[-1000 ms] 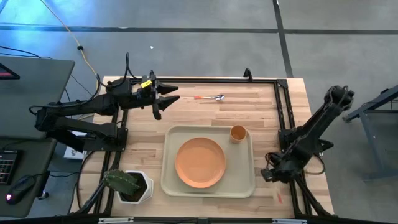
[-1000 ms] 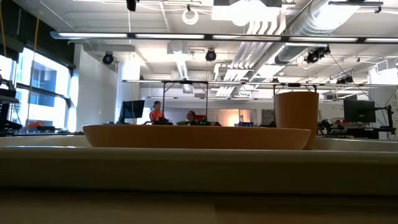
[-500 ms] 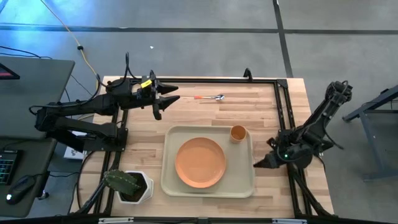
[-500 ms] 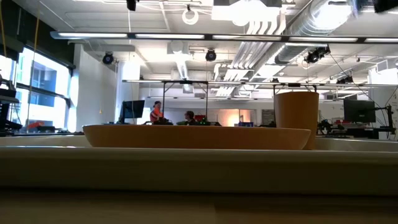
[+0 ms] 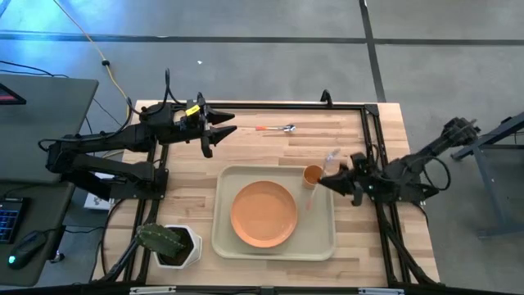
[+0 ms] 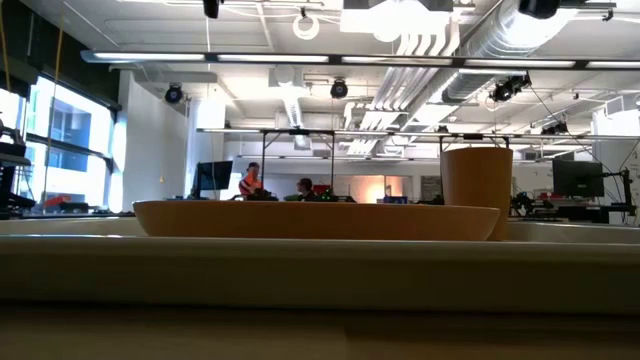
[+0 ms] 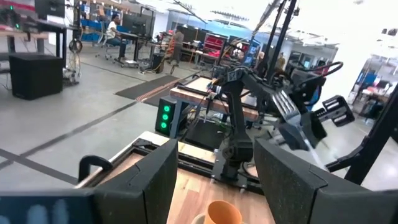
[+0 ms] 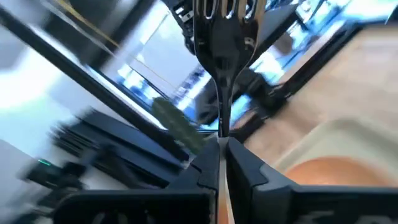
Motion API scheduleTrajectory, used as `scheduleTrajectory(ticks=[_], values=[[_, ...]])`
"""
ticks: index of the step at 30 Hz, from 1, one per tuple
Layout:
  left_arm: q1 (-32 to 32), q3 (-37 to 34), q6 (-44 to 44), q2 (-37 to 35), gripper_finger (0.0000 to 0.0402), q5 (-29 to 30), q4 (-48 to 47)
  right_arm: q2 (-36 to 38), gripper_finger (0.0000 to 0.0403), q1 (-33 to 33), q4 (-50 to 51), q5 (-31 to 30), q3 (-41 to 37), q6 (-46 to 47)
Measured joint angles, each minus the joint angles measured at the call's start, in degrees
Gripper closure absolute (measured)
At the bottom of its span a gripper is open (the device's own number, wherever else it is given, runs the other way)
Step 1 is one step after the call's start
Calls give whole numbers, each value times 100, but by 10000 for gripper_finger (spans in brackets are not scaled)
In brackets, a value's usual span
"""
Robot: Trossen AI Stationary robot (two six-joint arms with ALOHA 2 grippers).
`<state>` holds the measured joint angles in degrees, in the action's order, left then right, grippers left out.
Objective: Pick and place plate/cup/fork/spoon on tray
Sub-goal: Put the orange fork to the right of the orange plate on the gray tray
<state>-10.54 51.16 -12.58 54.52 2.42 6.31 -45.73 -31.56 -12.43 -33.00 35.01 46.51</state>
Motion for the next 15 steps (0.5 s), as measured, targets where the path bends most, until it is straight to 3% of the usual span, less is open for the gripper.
scheduleTrajectory(ticks=[8, 15], values=[[54, 0, -992, 1, 202, -364, 5, -553, 403, 1279, 3138, 1079, 1901, -1016], [58, 0, -1088, 2, 202, -431, 3, -1351, 403, 1965, 4271, 1809, 3052, -1991]])
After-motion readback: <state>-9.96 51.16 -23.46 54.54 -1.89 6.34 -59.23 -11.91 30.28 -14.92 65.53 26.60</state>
